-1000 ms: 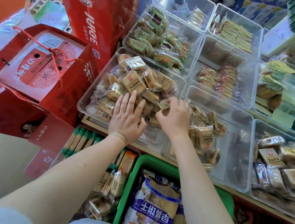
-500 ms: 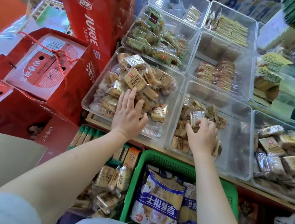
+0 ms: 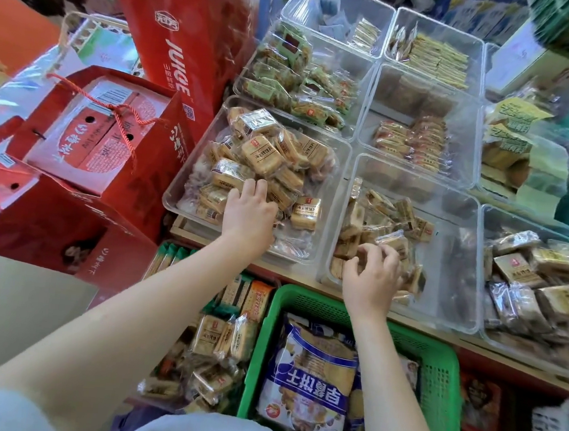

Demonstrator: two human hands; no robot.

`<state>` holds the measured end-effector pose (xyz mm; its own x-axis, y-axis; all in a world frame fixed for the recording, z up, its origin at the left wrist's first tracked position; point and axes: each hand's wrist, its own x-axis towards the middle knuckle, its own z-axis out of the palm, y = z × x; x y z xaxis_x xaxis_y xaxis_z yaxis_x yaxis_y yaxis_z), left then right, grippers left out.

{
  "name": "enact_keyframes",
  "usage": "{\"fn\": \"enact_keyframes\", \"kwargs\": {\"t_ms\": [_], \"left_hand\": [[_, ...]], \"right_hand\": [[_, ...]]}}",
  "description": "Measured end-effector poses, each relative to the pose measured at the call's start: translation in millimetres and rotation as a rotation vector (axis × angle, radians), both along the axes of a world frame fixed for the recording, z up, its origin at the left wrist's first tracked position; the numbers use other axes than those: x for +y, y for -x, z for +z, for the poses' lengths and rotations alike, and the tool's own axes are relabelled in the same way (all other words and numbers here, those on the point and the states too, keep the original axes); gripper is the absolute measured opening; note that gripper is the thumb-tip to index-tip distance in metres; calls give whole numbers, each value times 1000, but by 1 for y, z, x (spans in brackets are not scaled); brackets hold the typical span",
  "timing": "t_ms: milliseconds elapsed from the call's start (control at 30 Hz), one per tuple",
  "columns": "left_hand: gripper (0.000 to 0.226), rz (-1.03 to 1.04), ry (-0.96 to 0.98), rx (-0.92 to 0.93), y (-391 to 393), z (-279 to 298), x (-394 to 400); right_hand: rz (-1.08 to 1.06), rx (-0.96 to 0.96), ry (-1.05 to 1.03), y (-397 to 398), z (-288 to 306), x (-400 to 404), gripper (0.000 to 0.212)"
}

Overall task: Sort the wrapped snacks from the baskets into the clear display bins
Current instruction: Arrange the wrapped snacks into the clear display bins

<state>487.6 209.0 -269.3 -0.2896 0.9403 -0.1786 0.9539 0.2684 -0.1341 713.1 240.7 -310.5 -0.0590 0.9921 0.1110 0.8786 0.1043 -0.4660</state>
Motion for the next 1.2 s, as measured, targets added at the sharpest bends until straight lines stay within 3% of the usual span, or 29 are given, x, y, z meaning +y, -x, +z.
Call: {"fn": "enact_keyframes", "kwargs": {"t_ms": [200,300,400,500,633,767,833,967,1133,1200], "left_hand": [[37,-186,121,129,-3,12,16],[22,-183,76,36,1,13,14],[25,-109,-61,-159,5,13,2],[26,-11,-378,-524,1,21,-10],[23,11,-552,-939,-27,41,-19],[23,43,-628,-1089,-49,43,-29],[32,82,-560,-1010,-47,32,-37],[57,13,-397,-544,-27,-18,-69],[73,-5,-243,-278,-14,-67,-106],[76,-16,-228,-251,-9,-75,-110]], "right_hand": [[6,75,10,-6,11,-10,17],[8,121,8,-8,15,-15,15],[27,194,28,-4,22,-18,14],[135,313,165,1,43,-23,12],[402,475,476,12,75,-31,57],[422,512,303,8,79,-29,32],[328,482,154,-1,73,-23,28],[35,241,-18,-18,51,-8,45],[150,-166,471,-20,22,4,60],[137,-217,476,-12,22,7,61]]}}
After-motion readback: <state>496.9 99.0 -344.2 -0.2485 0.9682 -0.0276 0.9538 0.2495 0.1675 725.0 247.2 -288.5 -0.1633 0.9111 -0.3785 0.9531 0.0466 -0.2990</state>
